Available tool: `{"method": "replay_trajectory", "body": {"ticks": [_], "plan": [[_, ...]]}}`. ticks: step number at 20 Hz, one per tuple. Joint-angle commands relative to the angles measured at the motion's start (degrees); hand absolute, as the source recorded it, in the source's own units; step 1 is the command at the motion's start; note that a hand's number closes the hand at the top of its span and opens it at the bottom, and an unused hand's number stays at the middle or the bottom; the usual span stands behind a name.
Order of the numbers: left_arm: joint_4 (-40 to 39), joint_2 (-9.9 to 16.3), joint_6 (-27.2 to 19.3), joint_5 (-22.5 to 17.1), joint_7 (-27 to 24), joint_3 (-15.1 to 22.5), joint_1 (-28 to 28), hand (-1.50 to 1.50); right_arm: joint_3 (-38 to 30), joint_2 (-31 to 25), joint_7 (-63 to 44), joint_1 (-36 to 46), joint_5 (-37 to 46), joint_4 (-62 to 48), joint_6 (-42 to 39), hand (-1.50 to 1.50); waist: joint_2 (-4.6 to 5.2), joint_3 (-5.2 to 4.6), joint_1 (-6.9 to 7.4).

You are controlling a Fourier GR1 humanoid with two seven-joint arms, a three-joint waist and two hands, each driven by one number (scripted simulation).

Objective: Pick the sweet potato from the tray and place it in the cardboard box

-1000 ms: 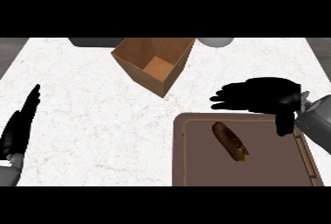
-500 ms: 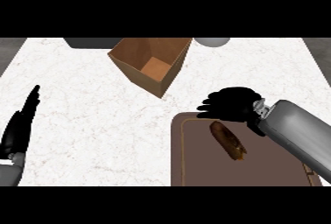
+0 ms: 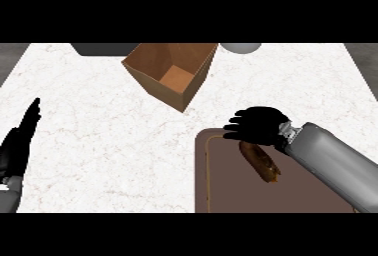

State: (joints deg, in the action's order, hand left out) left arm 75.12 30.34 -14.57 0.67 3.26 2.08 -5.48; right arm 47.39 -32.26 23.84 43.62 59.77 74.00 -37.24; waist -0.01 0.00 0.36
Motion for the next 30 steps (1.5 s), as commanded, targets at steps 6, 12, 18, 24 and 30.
{"method": "replay_trajectory", "body": {"ticks": [6, 12, 18, 24, 30], "plan": [[-1.4, -3.1, -0.2, 3.9, 1.2, -0.1, -1.8, 0.0, -1.6, 4.5, 3.4, -3.4, 3.3, -0.2, -1.7, -1.5, 0.06, -0.01, -0.33], [-1.0, -2.2, 1.8, 3.6, 0.0, -2.9, -1.5, 0.0, -1.3, 4.0, 5.0, -6.5, 3.5, 2.8, -3.2, -1.5, 0.01, -0.01, -0.2], [0.4, -2.5, 3.1, 2.8, -1.3, -4.9, 2.3, 0.0, 0.5, 0.9, 0.9, -10.7, 4.4, 13.5, -8.1, -1.5, -0.13, -0.02, -0.36], [3.8, -4.4, 1.9, 5.6, -0.2, -3.9, 3.9, 0.0, 1.6, 3.3, -4.6, -10.2, 8.6, 10.5, -9.8, -1.5, -0.09, -0.01, -0.01], [-0.6, -4.6, 4.4, 6.1, -1.9, -5.9, 1.4, 0.0, -0.4, 6.2, -3.2, -13.2, 12.7, 3.7, -0.6, 1.5, 0.02, 0.0, -0.05]]}}
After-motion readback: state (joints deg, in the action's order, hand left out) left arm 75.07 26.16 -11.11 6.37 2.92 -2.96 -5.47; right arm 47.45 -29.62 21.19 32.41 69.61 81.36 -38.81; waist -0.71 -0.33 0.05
